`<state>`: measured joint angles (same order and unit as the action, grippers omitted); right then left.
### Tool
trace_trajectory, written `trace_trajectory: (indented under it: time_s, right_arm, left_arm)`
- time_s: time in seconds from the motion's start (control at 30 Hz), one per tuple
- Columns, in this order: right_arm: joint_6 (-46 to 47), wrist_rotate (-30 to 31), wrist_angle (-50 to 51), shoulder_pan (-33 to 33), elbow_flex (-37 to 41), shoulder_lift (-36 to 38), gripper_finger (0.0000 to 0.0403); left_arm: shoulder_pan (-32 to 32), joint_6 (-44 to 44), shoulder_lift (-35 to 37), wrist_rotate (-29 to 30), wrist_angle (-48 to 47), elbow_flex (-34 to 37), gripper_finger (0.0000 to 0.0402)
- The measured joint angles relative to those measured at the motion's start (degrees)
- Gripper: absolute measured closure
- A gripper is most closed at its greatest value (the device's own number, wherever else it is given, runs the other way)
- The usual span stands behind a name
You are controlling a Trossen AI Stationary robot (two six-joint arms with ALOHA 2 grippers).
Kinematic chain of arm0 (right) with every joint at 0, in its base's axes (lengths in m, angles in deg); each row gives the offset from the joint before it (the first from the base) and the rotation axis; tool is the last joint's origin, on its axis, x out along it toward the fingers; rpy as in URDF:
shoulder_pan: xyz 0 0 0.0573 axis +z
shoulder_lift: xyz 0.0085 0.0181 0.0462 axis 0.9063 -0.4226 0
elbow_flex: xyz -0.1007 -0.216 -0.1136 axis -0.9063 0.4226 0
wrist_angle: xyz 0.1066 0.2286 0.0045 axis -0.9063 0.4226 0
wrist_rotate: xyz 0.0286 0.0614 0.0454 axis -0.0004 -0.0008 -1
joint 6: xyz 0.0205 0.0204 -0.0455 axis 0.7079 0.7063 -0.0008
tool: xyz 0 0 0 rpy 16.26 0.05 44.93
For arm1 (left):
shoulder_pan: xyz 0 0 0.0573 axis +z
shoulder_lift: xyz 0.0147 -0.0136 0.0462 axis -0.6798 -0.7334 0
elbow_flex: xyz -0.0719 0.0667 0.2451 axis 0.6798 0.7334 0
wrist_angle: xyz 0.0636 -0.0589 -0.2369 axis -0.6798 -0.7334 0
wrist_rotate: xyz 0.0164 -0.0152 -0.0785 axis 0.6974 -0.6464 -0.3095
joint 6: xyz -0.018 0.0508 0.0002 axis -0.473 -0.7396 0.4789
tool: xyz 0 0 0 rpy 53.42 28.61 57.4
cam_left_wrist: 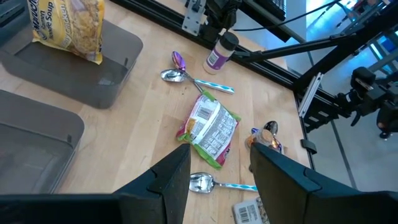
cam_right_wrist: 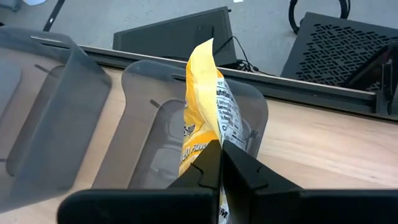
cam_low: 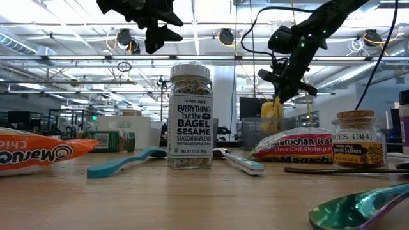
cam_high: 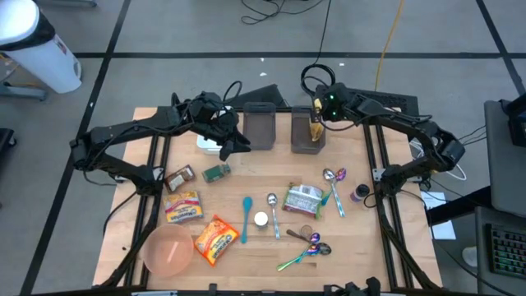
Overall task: Pick & Place Food Item
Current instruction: Put the yellow noodle pack into the right black bin
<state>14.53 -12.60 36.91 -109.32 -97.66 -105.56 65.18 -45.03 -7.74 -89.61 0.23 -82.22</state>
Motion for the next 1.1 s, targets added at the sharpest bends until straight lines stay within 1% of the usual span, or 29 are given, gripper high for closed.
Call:
trace_trajectory:
  time_s: [0.43, 0.6, 1.1]
  right_arm:
    - [-0.6, 0.5, 1.3, 0.0, 0.0, 0.0, 0.0403]
    - [0.0, 1.6, 1.1, 0.0, 1.4, 0.0, 0.0403]
    - [0.3, 1.4, -1.5, 0.2, 2.6, 0.0, 0.0403]
  left_arm:
    - [0.0, 0.0, 0.0, 0.5, 0.2, 0.0, 0.0227]
    - [0.0, 0.0, 0.0, 0.9, 0.2, 0.0, 0.0227]
    - [0.0, 0.0, 0.0, 1.9, 0.3, 0.0, 0.0227]
